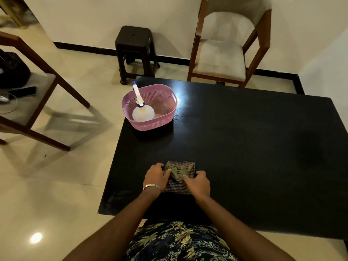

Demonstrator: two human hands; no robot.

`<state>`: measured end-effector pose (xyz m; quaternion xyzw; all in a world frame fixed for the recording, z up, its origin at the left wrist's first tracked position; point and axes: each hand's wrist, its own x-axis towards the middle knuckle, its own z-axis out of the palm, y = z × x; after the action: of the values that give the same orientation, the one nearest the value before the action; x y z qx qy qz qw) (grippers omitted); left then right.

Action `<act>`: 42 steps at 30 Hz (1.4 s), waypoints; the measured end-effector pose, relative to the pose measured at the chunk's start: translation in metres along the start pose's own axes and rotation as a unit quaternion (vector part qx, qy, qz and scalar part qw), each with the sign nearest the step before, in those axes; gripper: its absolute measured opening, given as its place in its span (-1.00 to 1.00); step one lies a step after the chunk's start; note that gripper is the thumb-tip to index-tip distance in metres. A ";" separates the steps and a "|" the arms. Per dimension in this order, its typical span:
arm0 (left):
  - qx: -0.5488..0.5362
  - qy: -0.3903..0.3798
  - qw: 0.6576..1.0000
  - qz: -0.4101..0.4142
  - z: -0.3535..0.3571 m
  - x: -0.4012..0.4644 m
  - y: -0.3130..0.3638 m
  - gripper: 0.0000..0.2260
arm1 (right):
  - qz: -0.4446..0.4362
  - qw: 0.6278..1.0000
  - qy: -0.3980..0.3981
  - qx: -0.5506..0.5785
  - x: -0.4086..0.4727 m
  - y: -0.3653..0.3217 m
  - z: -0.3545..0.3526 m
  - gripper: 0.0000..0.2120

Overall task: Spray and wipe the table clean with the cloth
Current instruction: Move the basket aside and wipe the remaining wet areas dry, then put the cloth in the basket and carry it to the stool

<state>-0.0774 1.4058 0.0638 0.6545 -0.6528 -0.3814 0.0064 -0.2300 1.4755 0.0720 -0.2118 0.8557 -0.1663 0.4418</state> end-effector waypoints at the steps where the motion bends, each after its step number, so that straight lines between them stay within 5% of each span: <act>1: -0.023 -0.011 0.999 -0.024 0.000 0.001 0.003 -0.67 | 0.011 1.000 -0.004 -0.004 0.002 -0.003 0.002 -0.39; 9: -0.136 -0.081 0.983 -0.088 -0.006 0.007 0.005 -0.85 | -0.020 0.998 -0.017 -0.054 -0.004 -0.006 0.009 -0.63; 14: -0.247 -0.085 0.959 -0.114 -0.001 0.011 -0.003 -0.94 | -0.089 0.988 -0.069 0.107 -0.031 -0.016 -0.004 -0.75; 18: -0.399 -0.127 0.895 -0.156 -0.010 0.004 0.005 -0.90 | -0.095 0.970 -0.123 0.185 -0.039 -0.033 -0.024 -0.75; 22: -0.543 -0.245 0.779 -0.197 -0.013 0.000 0.009 -0.77 | -0.076 0.967 -0.161 0.181 -0.032 -0.043 -0.039 -0.74; 27: -0.450 -0.122 0.872 -0.148 -0.023 0.015 0.030 -0.97 | -0.144 0.979 -0.124 0.074 -0.018 -0.070 -0.056 -0.71; 34: -0.523 -0.013 0.852 -0.021 -0.117 0.056 0.105 -0.84 | -0.266 0.962 -0.009 0.060 0.015 -0.183 -0.086 -0.95; 42: -0.468 0.051 0.881 -0.039 -0.193 0.091 0.165 -0.75 | -0.305 0.952 -0.011 -0.027 0.049 -0.302 -0.093 -0.81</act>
<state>-0.1323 1.2086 0.2396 0.6193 -0.3709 -0.6081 0.3304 -0.2675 1.2016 0.2323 -0.4764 0.7494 -0.2681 0.3736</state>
